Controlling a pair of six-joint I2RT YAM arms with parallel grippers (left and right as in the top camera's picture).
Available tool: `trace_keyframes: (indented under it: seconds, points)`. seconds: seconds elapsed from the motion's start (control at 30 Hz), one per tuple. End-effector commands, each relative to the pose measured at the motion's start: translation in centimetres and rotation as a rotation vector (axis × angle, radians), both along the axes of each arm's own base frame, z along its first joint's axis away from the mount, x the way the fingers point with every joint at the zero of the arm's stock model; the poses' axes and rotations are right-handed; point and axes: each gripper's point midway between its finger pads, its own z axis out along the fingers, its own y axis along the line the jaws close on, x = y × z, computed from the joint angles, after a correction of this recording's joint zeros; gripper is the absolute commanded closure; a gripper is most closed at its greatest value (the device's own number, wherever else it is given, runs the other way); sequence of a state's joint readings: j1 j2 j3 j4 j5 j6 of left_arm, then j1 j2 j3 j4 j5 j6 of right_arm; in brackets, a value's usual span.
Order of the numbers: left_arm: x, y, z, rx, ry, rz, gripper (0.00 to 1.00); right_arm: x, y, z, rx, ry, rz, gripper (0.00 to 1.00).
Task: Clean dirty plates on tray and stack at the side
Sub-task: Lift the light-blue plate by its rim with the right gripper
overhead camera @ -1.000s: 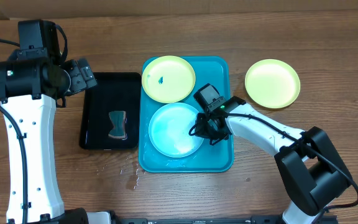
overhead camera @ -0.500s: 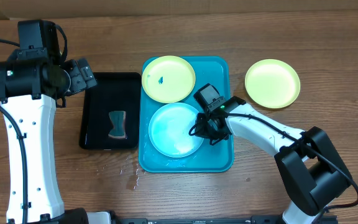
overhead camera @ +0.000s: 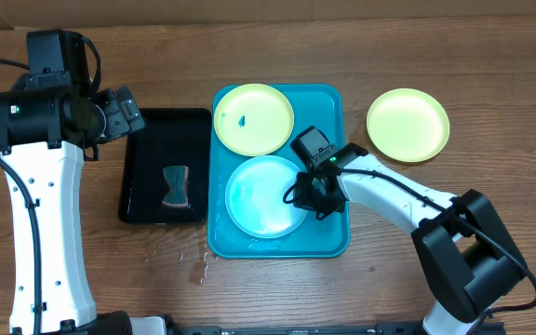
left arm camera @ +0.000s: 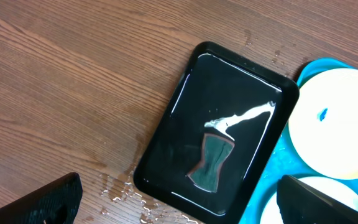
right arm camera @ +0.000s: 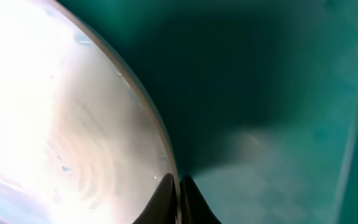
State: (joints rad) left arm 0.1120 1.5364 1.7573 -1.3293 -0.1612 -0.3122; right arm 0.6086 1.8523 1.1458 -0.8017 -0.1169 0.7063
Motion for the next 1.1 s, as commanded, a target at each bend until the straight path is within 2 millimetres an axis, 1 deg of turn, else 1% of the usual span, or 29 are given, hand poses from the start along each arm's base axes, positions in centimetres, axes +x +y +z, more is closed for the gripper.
trace_keyframes:
  seconds: [0.0,0.13,0.2,0.3,0.5,0.57,0.63,0.7,0.8,0.9,1.0,1.07]
  points:
    - [0.1,0.0,0.5,-0.004,-0.015,0.009,0.0,0.7,-0.2,1.5,-0.005,-0.013,-0.009,0.96]
    - [0.1,0.0,0.5,-0.004,-0.015,0.009,0.0,0.6,-0.2,2.6,-0.01,-0.005,-0.007,0.96]
    - [0.1,0.0,0.5,-0.004,-0.015,0.009,0.0,0.7,-0.2,3.5,-0.01,-0.007,-0.001,0.96]
    - [0.1,0.0,0.5,-0.004,-0.015,0.009,0.0,1.1,0.1,5.3,0.001,-0.029,0.021,0.96]
    - [0.1,0.0,0.5,-0.004,-0.015,0.009,0.0,1.9,0.8,9.7,0.036,-0.08,0.023,0.96]
    - [0.1,0.0,0.5,-0.004,-0.015,0.009,0.0,2.3,1.1,10.7,0.051,-0.097,0.023,0.96]
    - [0.1,0.0,0.5,-0.004,-0.015,0.009,0.0,2.8,2.0,11.8,0.094,-0.115,0.028,0.96]
    - [0.1,0.0,0.5,-0.004,-0.015,0.009,0.0,3.4,3.0,12.3,0.139,-0.137,0.035,0.96]
    - [0.1,0.0,0.5,-0.004,-0.015,0.009,0.0,4.2,5.0,12.9,0.216,-0.182,0.058,0.96]
    - [0.1,0.0,0.5,-0.004,-0.015,0.009,0.0,5.1,7.5,13.8,0.303,-0.238,0.08,0.96]
    - [0.1,0.0,0.5,-0.004,-0.015,0.009,0.0,5.2,9.5,14.4,0.371,-0.245,0.067,0.96]
    - [0.1,0.0,0.5,-0.004,-0.016,0.009,0.0,4.9,10.0,14.3,0.379,-0.232,0.047,0.96]
